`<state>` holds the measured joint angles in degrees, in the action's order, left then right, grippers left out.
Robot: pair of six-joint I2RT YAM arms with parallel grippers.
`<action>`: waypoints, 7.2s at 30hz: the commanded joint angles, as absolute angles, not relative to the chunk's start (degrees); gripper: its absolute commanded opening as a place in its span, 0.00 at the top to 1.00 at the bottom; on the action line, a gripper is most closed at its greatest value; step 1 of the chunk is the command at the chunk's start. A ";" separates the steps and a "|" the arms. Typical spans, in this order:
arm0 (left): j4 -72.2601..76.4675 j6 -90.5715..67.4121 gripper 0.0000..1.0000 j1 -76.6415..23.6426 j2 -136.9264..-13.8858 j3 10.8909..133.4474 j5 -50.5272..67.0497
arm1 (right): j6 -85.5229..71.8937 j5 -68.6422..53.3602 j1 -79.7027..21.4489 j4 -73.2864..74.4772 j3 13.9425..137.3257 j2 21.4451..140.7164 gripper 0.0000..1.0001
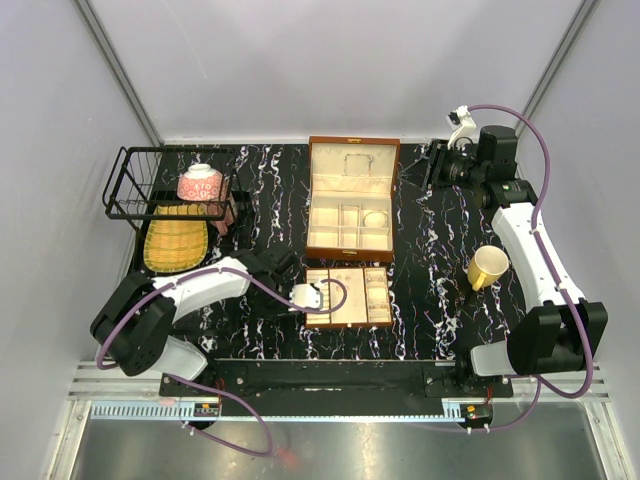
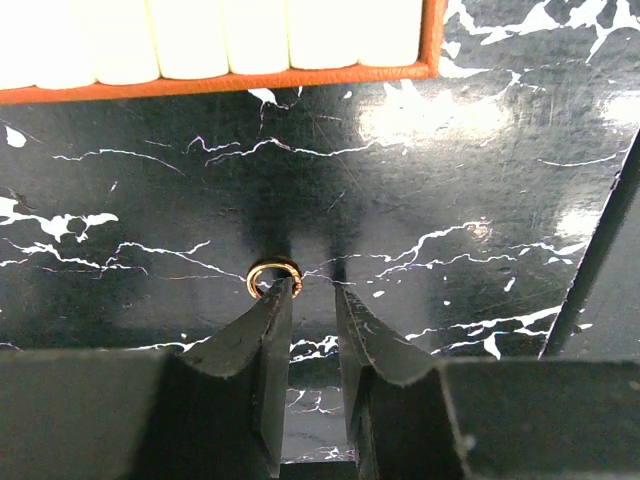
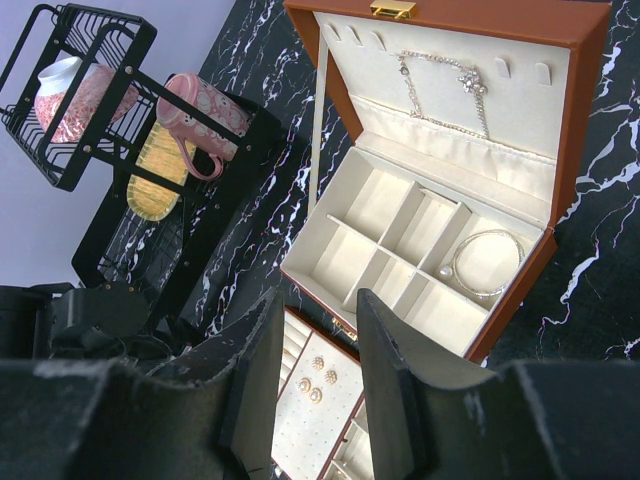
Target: Organize the mixed jewelry
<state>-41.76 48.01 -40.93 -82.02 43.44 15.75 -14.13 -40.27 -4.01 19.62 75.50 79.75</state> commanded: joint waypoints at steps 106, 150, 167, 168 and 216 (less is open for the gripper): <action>-34.72 46.93 1.00 -42.19 -84.20 39.46 14.24 | -13.18 -41.04 -3.69 18.02 74.71 76.73 0.59; -56.88 49.93 1.00 -37.71 -76.64 66.46 38.33 | 7.47 -48.43 -12.74 23.99 70.23 80.95 0.47; -39.82 40.78 0.74 -43.68 -85.15 61.17 29.71 | 12.74 -35.95 -12.74 26.02 64.16 75.32 0.48; -39.90 40.87 0.73 -43.86 -85.69 61.52 29.79 | 12.74 -35.77 -12.74 26.10 63.99 75.41 0.49; -41.22 45.88 0.73 -47.72 -99.84 65.92 24.79 | 13.97 -31.29 -12.66 26.28 60.21 72.16 0.50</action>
<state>-40.86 45.01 -47.13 -99.55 65.14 24.95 13.13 -32.05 -12.75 26.50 59.86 73.54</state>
